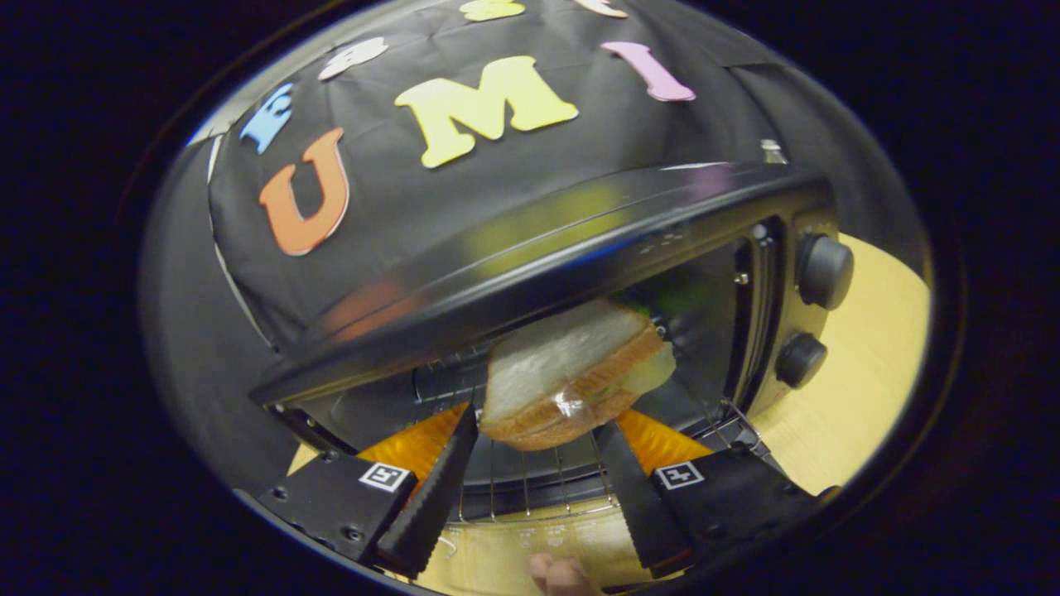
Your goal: Open the toaster oven, put the food inside, and close the toaster oven door.
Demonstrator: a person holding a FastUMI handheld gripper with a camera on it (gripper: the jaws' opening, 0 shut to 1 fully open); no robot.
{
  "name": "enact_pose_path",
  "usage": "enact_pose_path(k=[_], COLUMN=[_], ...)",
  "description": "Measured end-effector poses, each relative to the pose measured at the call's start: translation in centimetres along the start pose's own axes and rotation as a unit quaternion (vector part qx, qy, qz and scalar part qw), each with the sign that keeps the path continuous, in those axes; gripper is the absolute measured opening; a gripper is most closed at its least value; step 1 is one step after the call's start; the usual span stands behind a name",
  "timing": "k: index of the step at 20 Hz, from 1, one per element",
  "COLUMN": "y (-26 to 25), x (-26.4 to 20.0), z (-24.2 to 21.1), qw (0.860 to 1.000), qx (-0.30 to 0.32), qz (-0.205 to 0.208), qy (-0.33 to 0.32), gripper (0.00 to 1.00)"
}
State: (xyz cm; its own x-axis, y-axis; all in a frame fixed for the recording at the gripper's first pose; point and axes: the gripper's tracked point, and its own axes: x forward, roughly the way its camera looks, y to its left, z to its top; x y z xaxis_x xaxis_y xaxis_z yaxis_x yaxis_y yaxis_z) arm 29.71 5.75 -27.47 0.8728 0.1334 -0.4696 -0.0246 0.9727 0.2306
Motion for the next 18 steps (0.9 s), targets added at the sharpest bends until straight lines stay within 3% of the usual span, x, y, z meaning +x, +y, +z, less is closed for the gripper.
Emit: enact_pose_path(k=[6, 11, 18], y=[-0.6, -0.7, -1.0], x=[-0.2, -2.9, -10.6], z=[-1.6, -2.7, -4.3], qw=[0.986, 0.987, 0.986], qx=[-0.144, -0.131, -0.133], qz=[-0.071, -0.066, -0.062], qy=[0.034, 0.060, 0.075], gripper=[0.94, 0.94, 0.97])
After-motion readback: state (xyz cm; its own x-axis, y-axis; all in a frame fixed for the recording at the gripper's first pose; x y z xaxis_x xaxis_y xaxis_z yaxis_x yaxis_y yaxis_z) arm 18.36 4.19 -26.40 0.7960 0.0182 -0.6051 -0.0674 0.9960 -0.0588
